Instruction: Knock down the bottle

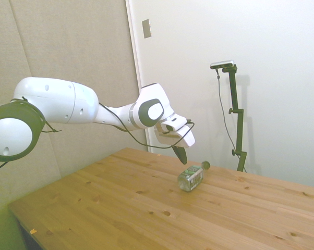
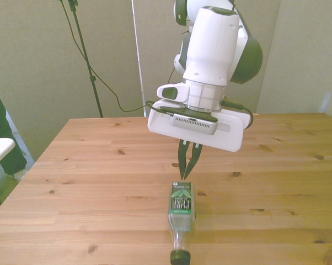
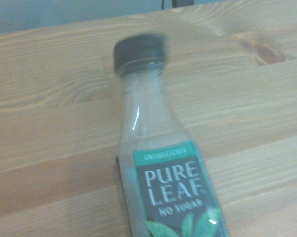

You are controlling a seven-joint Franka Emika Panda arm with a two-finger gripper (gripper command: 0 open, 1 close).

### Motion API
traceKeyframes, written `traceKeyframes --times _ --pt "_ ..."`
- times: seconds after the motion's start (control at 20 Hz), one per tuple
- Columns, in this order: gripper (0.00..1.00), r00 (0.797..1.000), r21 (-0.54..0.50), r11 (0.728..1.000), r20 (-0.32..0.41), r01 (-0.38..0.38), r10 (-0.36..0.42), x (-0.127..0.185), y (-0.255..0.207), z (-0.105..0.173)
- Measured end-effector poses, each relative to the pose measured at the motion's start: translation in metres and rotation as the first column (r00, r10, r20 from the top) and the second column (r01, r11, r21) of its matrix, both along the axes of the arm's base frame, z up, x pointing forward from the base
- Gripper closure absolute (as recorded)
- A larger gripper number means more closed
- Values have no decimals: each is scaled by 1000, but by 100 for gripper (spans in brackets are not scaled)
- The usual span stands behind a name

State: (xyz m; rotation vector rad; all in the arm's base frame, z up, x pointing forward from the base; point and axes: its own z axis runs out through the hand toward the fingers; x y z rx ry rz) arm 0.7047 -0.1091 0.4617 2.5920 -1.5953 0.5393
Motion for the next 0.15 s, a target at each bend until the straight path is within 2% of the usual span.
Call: traceKeyframes --times 0.15 --pt "100 1000 -2 1000 18 4 -4 4 0 1"
